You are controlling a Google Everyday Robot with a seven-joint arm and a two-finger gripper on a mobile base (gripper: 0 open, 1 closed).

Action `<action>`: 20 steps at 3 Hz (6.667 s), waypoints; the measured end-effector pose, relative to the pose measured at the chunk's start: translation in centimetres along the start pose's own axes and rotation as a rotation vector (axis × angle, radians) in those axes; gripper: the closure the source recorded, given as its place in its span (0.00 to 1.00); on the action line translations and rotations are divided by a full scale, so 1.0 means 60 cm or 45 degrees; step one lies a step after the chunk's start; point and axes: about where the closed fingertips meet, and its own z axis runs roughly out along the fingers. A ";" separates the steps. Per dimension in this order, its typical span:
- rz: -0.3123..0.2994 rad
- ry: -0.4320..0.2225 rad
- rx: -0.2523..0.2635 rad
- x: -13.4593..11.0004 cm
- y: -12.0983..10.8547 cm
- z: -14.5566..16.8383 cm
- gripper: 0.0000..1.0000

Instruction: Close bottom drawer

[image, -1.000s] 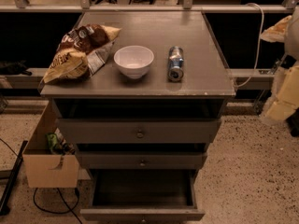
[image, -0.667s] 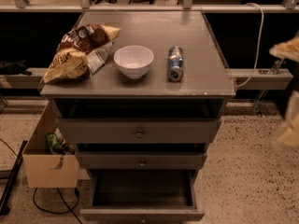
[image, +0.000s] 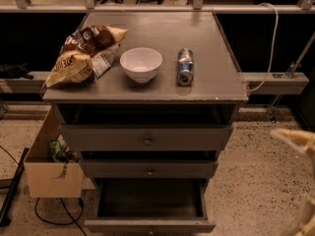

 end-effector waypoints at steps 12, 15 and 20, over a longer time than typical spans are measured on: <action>0.080 -0.036 -0.004 0.265 0.026 0.565 0.00; 0.148 -0.087 -0.167 0.307 0.024 0.652 0.71; 0.205 -0.328 -0.102 0.379 0.065 0.792 1.00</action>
Offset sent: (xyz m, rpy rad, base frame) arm -0.0099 0.0395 -0.0392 0.1237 0.0401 0.0798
